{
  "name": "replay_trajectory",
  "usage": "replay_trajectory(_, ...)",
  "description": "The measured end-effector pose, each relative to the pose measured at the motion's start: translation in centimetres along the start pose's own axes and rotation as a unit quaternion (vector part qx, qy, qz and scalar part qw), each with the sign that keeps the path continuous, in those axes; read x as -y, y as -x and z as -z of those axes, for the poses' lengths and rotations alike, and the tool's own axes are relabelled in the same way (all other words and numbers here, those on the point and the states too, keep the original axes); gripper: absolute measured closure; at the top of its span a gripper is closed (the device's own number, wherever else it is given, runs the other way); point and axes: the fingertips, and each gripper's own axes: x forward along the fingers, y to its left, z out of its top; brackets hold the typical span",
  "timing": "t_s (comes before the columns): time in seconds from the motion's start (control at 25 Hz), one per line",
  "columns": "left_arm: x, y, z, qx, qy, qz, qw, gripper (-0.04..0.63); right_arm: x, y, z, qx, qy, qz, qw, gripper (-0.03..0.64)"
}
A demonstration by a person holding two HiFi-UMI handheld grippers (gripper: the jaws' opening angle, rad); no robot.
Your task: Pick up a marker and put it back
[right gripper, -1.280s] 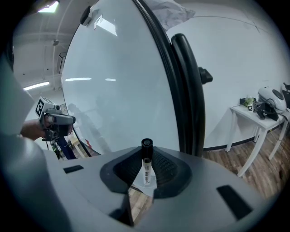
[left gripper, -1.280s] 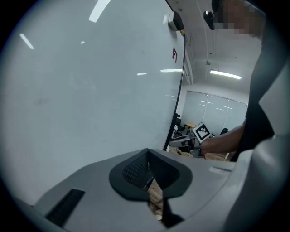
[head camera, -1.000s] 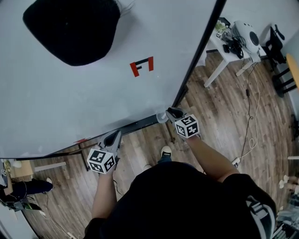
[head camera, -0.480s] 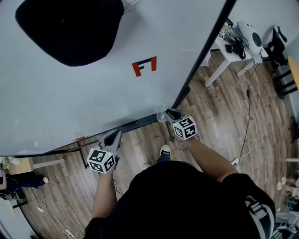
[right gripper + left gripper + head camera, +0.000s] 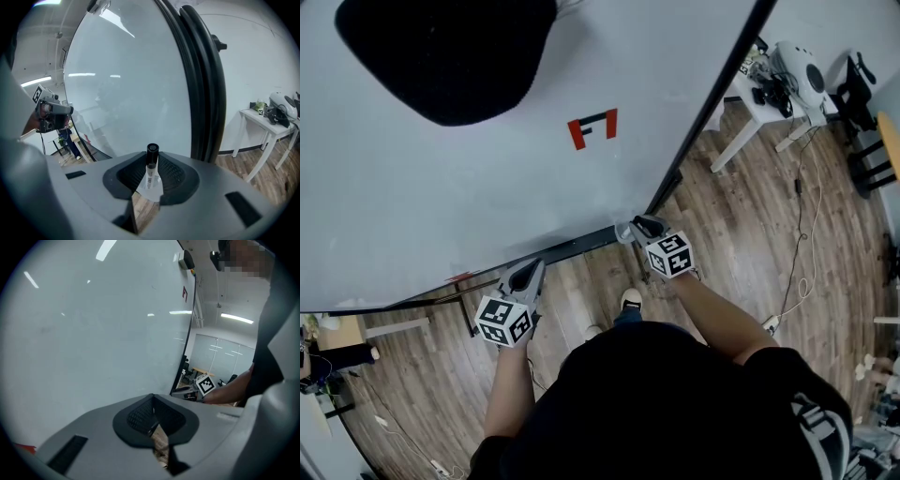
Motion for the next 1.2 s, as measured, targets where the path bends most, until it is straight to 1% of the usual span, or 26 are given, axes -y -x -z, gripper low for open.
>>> replay_trajectory(0.08, 0.1, 0.0, 0.0, 0.0, -0.001, 0.003, 1.0, 0.581, 0.2, 0.0, 0.0, -0.006, 0.008, 0.003, 1.0, 0.533)
replay_trajectory(0.2, 0.1, 0.0, -0.1, 0.001, -0.002, 0.006, 1.0, 0.581, 0.5, 0.2, -0.1, -0.013, 0.013, 0.007, 1.0, 0.491)
replay_trajectory(0.4, 0.3, 0.0, -0.5, 0.006, -0.007, 0.013, 0.9999, 0.581, 1.2, 1.5, -0.6, -0.011, 0.016, 0.027, 0.999, 0.469)
replay_trajectory(0.76, 0.8, 0.9, -1.1, 0.016, -0.018, 0.029, 0.9993, 0.581, 0.6, 5.5, -2.2, 0.005, 0.016, 0.052, 0.999, 0.468)
replay_trajectory(1.2, 2.2, 2.5, -2.3, 0.028, -0.04, 0.052, 0.9975, 0.581, -2.4, 11.4, -5.8, 0.051, 0.026, 0.067, 0.996, 0.488)
